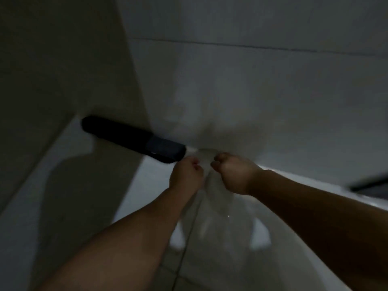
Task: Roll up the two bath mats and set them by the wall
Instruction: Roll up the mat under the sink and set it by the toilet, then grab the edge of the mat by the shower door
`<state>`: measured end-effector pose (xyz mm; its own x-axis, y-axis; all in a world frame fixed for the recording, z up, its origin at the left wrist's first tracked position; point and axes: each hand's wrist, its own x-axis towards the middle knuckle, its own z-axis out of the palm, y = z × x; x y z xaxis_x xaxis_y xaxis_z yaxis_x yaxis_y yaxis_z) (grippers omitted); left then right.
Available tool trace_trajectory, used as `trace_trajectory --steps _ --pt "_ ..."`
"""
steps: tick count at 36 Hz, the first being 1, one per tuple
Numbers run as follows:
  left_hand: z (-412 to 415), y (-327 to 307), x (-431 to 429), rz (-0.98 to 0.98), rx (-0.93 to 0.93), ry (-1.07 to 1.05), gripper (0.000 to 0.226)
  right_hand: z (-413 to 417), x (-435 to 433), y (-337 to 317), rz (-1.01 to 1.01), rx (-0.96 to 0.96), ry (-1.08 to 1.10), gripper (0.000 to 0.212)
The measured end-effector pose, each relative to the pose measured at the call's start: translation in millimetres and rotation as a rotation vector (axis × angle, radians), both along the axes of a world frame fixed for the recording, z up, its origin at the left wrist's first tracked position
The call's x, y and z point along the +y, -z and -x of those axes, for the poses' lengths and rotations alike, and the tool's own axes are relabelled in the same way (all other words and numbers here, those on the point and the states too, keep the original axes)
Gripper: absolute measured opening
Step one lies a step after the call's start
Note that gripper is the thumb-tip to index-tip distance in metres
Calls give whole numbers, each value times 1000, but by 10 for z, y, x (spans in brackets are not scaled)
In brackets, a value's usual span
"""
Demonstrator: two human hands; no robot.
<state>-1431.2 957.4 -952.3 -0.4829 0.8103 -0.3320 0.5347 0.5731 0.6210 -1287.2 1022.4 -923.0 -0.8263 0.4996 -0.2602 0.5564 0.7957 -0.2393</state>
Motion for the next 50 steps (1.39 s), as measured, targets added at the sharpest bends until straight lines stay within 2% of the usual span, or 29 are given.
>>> trace_trajectory --steps 5,9,13,16,19,26,29,33,36,40,46,50 --pt "-661 -158 -38 -28 110 349 10 -948 -251 -225 -3 -97 182 37" --pt "-1370 -88 -11 -71 135 666 17 -1802 -469 -445 -47 -171 311 25" --pt "-2296 -95 -48 -133 107 935 20 -2767 -813 -726 -89 -370 423 26" --pt "-2904 -260 -88 -239 126 1088 25 -3461 -1038 -923 -102 -461 530 25" --pt "-3302 -456 -133 -352 170 1191 26 -3970 -1223 -1002 -118 -466 651 29" --pt "-4011 -711 -376 -343 227 1419 22 -4796 -1644 -858 -98 -461 801 25" --pt "-4275 -808 -455 -311 264 1475 18 -5101 -1736 -814 -95 -485 815 17" --pt "-4645 -989 -499 -264 286 1438 20 -5525 -1669 -772 -46 -536 876 10" --pt "-4915 -1123 -477 -225 322 1388 24 -5804 -1503 -700 -11 -526 997 9" --pt "-5321 -1288 -418 -128 418 1426 35 -6155 -1301 -580 56 -443 1077 2" --pt "-6088 -1511 -399 -85 500 1399 37 -6629 -1341 -430 81 -287 1251 6" --pt "-6510 -1372 -418 -108 485 1444 40 -6917 -1466 -171 174 -288 1355 17"
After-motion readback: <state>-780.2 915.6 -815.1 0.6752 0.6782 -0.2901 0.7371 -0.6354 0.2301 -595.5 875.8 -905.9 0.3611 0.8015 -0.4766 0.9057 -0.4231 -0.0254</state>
